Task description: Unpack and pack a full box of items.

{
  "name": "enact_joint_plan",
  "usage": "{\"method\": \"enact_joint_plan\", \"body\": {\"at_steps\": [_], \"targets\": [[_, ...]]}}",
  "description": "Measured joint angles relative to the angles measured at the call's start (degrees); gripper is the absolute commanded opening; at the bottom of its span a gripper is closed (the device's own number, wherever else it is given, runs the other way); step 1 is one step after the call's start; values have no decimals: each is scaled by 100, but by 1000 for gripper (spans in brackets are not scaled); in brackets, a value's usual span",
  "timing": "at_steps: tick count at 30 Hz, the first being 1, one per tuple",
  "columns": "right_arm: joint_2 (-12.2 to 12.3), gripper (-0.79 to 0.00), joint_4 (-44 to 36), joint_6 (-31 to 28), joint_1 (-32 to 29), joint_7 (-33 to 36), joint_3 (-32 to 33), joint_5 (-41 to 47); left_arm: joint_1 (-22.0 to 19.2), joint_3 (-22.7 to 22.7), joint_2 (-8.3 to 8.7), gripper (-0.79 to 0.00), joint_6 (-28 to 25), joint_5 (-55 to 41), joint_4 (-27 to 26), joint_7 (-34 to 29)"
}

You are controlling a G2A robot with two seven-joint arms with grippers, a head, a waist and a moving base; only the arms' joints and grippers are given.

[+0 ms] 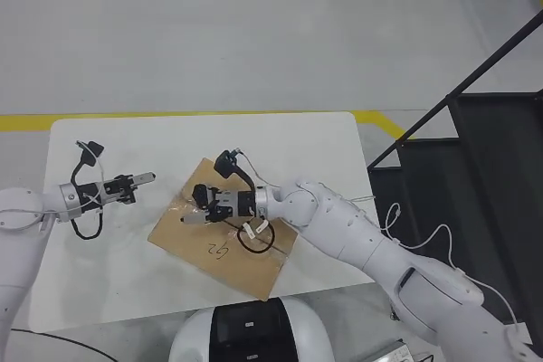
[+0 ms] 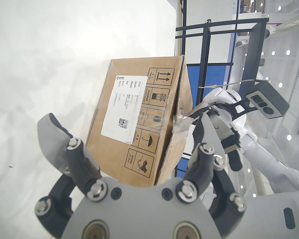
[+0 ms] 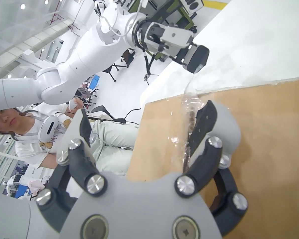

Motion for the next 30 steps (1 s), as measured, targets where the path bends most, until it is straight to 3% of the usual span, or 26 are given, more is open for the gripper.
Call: {"method": "enact_joint_plan", "body": {"at_steps": [16,30], "targets": [[-189,0,-31,-91,60,-69,178,-16,17,-57,15,0,-3,-34,-1,72],[-457,0,452,53,152,-66,68,-150,25,-83,7,0,-78,-148,23,190]]}}
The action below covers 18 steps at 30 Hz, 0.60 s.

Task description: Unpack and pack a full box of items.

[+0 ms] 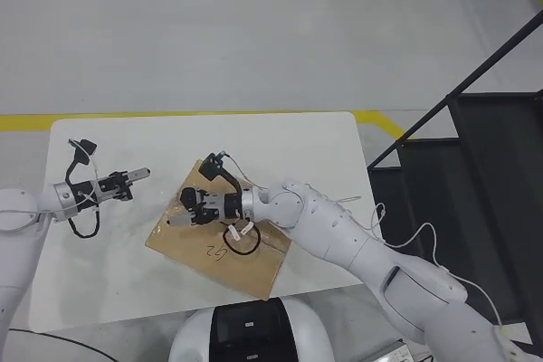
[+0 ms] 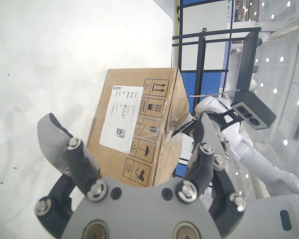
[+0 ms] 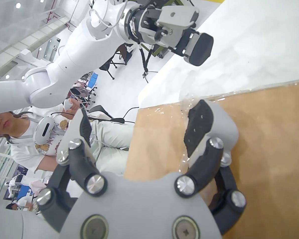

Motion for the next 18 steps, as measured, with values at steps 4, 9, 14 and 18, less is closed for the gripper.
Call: {"method": "enact_joint_plan", "body": {"at_steps": [4,9,14,18], "targets": [[97,0,-253,-68,7,124,325,162,-58,-3,-17,0,-129,-80,-40,101],[440,0,-1021,-5,-376,572,1124,549,-178,49,-89,0,-448,-767,-172,-34],[847,0,-2158,518,-1170,1234,2086,721,-373,364,-209,0,-778,-1574,-264,-654],[1126,0,-3122,1021,-1965,1931,2809,843,-615,745,-334,0,-898,-2034,-131,-1183]]}}
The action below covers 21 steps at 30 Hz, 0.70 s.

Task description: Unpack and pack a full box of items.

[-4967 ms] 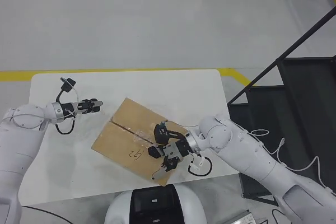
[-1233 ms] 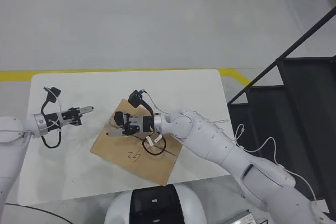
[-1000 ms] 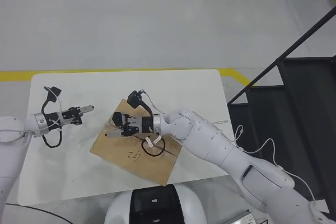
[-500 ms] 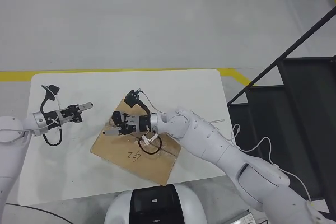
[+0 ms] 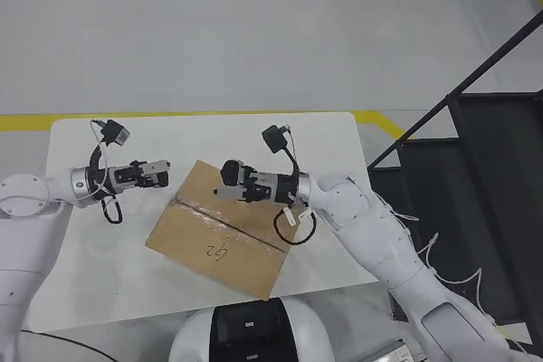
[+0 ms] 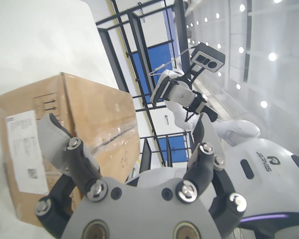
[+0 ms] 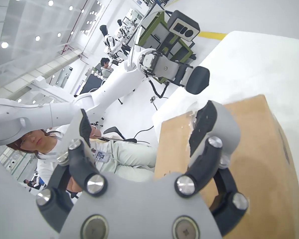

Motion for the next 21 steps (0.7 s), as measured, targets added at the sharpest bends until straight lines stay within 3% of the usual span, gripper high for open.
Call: {"method": "enact_joint_plan", "body": {"at_steps": [6,11,21], "targets": [[247,0,-720,534,-890,626,794,302,-357,524,-182,0,-47,5,384,-135],[398,0,-1056,798,-1442,766,1475,355,-554,758,-263,0,13,88,688,-327],[550,0,-1667,970,-1969,846,2221,612,-484,304,-160,0,-167,77,908,-26]]}}
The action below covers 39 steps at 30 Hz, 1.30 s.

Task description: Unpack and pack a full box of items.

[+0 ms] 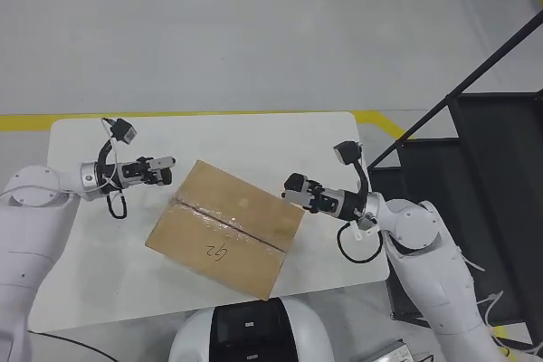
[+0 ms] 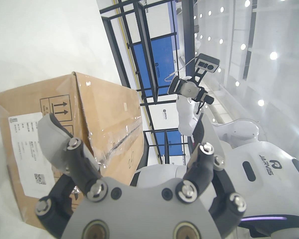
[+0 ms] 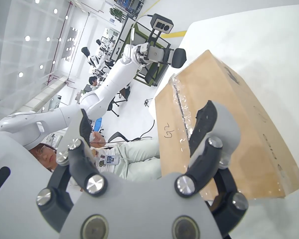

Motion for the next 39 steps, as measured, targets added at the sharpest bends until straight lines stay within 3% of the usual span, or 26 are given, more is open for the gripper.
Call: {"method": "enact_joint_plan", "body": {"at_steps": [12,23,32,39], "targets": [[108,0,-220,104,-372,73,402,85,532,-372,170,0,329,137,-637,-153],[154,0,-217,154,-424,16,349,21,477,-163,141,0,478,420,-658,-341],[49,0,30,280,13,156,-812,540,460,-348,175,0,358,751,-537,243],[-71,0,616,738,430,274,-1828,608,582,-533,227,0,369,730,-725,285]]}}
